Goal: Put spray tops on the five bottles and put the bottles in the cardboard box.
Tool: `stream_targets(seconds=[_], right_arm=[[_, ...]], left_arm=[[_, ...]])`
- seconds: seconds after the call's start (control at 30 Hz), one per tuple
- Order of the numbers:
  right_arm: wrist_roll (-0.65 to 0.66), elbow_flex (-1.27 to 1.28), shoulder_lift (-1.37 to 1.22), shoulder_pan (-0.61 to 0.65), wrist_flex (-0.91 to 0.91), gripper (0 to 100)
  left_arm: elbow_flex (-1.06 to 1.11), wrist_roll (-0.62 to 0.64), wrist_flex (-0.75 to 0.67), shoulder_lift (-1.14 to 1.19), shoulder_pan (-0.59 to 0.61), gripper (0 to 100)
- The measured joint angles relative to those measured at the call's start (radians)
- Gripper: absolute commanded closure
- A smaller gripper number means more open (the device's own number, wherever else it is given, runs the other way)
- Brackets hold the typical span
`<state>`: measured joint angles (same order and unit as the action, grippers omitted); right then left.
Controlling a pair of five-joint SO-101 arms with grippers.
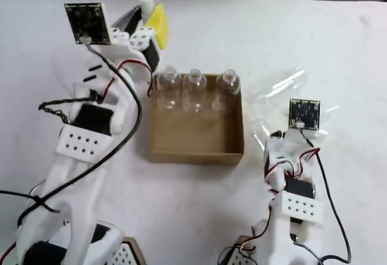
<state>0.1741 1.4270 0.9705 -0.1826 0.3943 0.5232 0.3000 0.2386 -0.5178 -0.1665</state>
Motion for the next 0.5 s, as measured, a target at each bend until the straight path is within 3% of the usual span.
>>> stream_targets(seconds=[0.5], right_arm=[[0.0,0.0,0.0,0.008,0.0,98.1]], left_arm=[[0.0,0.0,0.011,0.002,-0.003,96]])
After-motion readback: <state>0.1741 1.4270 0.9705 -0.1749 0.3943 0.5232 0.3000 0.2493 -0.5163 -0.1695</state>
